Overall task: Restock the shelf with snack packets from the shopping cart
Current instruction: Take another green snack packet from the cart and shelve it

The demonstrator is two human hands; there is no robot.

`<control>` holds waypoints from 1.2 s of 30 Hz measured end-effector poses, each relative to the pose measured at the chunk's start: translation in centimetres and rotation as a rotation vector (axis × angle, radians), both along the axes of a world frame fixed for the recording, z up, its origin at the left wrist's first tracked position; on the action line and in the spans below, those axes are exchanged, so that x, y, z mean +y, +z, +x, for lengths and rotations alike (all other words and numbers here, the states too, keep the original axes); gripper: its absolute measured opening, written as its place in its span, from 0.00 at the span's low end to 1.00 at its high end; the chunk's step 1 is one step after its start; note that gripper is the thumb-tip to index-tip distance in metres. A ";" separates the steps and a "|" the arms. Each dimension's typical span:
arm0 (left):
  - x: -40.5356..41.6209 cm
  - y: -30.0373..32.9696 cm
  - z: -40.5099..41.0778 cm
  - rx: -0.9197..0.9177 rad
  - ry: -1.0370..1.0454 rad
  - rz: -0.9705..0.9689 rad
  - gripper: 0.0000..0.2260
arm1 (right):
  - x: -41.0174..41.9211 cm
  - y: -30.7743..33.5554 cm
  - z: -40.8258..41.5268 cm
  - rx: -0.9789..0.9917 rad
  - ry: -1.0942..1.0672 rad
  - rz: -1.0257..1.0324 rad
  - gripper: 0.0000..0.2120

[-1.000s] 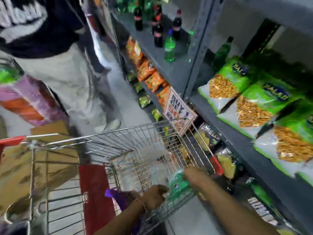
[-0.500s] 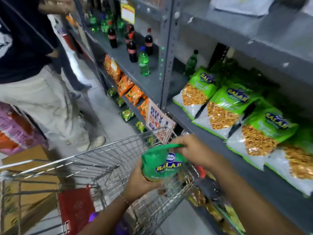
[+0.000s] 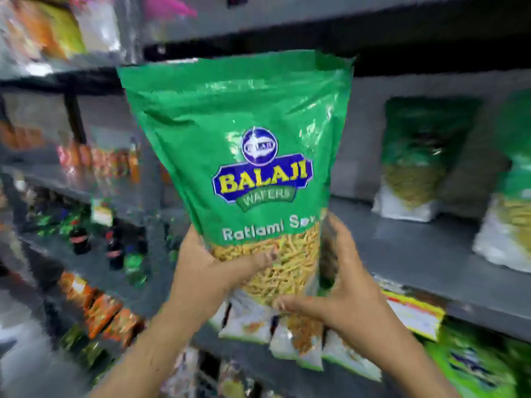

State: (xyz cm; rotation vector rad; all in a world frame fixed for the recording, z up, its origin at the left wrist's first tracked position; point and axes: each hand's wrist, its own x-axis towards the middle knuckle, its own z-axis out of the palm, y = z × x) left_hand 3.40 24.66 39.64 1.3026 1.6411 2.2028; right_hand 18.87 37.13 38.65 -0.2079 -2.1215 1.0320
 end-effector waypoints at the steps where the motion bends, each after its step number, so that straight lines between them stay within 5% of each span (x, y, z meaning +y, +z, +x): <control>1: 1.7 1.3 0.6 0.021 -0.055 0.029 0.28 | 0.7 0.7 1.3 0.046 -0.062 -0.013 0.51; 8: 12.8 4.2 5.0 0.000 -0.380 0.032 0.24 | 7.3 1.9 7.0 0.120 -0.399 -0.071 0.42; 12: 18.1 2.9 5.6 0.057 -0.486 -0.187 0.36 | 11.2 0.7 8.6 0.023 -0.533 -0.112 0.50; 19: 23.3 0.7 4.6 0.087 -0.423 -0.286 0.37 | 14.7 1.8 7.7 -0.145 -0.630 -0.115 0.35; 23: 24.8 0.6 5.0 0.065 -0.450 -0.272 0.30 | 15.8 1.8 7.2 -0.159 -0.636 -0.192 0.39; 30: 26.3 -0.1 4.8 0.070 -0.424 -0.262 0.31 | 16.8 1.8 6.5 -0.225 -0.666 -0.221 0.42; 36: 25.9 0.1 5.1 0.088 -0.387 -0.253 0.30 | 16.7 1.8 6.3 -0.282 -0.706 -0.164 0.37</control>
